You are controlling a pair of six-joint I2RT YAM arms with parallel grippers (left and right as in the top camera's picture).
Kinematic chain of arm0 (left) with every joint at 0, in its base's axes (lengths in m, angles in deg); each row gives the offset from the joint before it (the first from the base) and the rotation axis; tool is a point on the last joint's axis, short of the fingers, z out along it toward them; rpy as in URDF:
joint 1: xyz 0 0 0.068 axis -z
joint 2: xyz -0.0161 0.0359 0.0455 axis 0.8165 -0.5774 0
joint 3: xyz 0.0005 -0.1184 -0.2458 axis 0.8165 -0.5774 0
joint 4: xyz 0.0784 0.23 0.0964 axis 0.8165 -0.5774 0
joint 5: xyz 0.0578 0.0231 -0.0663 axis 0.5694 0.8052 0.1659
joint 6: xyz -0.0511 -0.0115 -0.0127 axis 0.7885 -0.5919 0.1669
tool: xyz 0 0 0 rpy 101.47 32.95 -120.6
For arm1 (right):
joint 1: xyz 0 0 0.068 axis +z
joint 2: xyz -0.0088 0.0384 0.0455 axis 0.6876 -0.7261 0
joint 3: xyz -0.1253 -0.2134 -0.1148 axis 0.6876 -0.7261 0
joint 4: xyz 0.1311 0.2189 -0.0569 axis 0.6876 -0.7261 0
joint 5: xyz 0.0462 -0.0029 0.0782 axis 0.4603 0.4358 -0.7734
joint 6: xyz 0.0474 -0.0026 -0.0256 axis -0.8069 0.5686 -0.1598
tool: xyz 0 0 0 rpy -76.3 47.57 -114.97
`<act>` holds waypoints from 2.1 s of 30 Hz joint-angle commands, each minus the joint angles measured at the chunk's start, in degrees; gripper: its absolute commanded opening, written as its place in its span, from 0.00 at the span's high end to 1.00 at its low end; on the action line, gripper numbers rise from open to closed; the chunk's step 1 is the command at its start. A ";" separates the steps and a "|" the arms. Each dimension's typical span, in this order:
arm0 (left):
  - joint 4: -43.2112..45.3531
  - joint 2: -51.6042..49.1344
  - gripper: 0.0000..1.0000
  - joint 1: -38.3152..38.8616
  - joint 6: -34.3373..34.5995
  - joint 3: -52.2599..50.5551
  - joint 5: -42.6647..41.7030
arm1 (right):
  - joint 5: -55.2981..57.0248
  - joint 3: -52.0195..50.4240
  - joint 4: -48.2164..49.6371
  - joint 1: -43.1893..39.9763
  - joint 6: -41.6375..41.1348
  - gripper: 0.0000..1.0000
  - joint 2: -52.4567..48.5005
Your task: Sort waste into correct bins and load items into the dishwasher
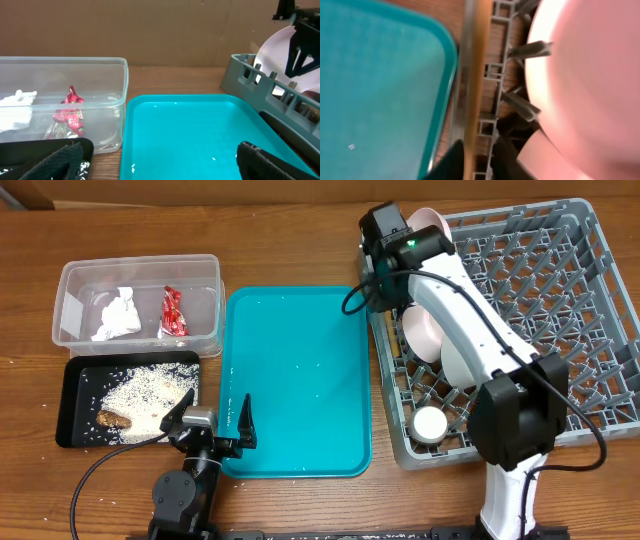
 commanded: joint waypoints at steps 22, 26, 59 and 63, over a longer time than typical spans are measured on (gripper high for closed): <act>0.15 0.11 0.00 -0.31 -1.51 -0.22 -0.35 | -14.62 1.90 -13.77 7.56 -6.71 0.00 46.90; 0.15 0.11 0.00 -0.31 -1.49 -0.20 -0.33 | -7.26 1.90 -19.74 7.39 -6.80 0.00 51.84; 0.15 0.11 0.00 -0.31 -1.51 -0.20 -0.33 | -7.04 -88.59 47.65 -11.63 -6.10 0.00 107.60; 0.15 0.11 0.00 -0.31 -1.49 -0.22 -0.33 | -7.26 -97.57 51.74 -13.18 -6.12 0.00 115.08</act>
